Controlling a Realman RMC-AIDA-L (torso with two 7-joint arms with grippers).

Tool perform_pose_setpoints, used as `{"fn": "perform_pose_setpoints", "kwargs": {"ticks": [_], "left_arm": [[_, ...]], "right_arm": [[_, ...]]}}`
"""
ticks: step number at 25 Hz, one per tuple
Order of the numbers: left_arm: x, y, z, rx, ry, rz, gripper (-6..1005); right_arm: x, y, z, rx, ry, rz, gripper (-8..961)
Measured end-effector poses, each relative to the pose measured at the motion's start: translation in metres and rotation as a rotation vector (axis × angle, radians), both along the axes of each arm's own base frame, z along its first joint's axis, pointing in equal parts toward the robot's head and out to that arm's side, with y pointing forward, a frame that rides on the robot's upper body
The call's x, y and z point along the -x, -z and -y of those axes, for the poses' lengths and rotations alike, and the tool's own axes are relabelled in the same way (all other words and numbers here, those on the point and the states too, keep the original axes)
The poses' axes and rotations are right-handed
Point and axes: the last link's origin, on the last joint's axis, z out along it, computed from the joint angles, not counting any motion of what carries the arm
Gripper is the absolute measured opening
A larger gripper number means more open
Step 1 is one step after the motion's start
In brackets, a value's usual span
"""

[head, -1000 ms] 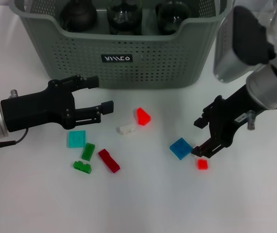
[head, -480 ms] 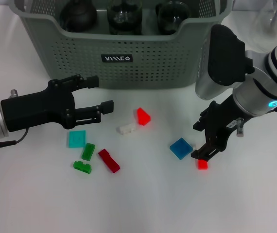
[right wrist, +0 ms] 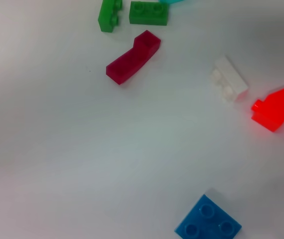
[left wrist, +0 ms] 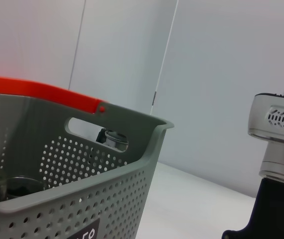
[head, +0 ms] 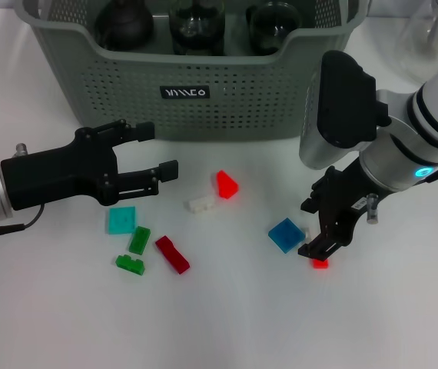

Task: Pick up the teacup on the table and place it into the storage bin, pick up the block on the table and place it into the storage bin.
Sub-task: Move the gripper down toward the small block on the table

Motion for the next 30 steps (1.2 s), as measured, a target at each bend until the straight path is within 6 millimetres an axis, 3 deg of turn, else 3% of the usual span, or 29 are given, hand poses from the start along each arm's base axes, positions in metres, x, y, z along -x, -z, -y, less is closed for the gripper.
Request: {"fn": "perform_pose_setpoints", "kwargs": {"ticks": [26, 30], "left_arm": [[0.0001, -0.0001, 0.0, -0.002, 0.002, -0.001, 828], [0.0005, -0.0002, 0.0003, -0.003, 0.0, -0.001, 828]], "right_arm": [[-0.001, 0.007, 0.0022, -0.004, -0.018, 0.028, 775], [-0.0009, 0.0092, 0.0039, 0.002, -0.023, 0.037, 713]]}}
